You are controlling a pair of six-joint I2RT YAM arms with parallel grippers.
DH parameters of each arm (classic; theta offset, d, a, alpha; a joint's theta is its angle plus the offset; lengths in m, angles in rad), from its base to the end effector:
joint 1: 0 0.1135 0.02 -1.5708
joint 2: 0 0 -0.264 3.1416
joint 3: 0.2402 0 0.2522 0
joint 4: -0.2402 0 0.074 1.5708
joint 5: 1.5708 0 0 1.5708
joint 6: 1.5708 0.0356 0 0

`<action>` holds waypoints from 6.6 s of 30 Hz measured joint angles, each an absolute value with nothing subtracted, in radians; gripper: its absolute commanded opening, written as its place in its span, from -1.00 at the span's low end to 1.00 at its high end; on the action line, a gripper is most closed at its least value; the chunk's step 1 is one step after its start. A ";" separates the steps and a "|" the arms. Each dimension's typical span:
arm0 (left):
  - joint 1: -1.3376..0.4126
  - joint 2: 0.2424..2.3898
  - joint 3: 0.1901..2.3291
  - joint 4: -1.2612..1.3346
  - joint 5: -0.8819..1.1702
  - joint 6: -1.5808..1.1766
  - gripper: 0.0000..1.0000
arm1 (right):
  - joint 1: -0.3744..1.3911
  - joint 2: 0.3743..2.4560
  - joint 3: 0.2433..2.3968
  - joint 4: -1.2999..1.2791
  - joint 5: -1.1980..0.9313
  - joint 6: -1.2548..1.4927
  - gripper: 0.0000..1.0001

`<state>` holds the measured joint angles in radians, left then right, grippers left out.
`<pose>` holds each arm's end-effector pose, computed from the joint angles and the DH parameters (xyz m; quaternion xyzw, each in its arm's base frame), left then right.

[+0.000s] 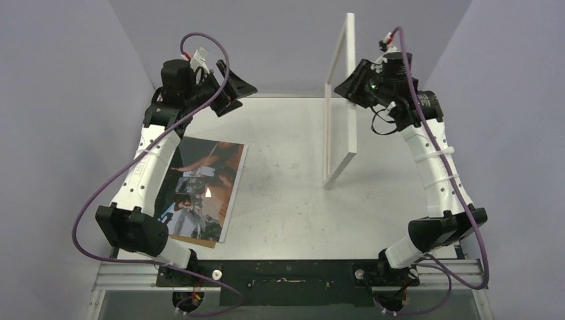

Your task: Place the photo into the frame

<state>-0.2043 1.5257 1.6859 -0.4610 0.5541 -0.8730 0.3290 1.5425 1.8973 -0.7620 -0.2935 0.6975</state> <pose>0.3291 -0.0873 0.4446 -0.1008 0.7847 -0.4817 0.3768 0.3001 0.1133 0.4760 0.0724 0.8272 0.3733 0.4136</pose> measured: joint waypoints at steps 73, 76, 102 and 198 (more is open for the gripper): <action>0.034 1.446 1.255 -0.632 0.310 -0.709 0.66 | 0.715 2.126 1.682 -0.737 0.192 0.556 -0.10; 0.034 1.446 1.254 -0.630 0.316 -0.696 0.66 | 0.685 2.118 1.698 -0.737 0.176 0.555 0.02; 0.016 1.494 1.141 -0.646 0.348 -0.581 0.62 | 0.012 2.005 1.521 -0.789 0.163 0.321 0.63; 0.332 1.756 0.990 -0.583 0.401 -0.550 -0.43 | 0.610 2.459 2.075 -0.474 -0.375 0.706 0.45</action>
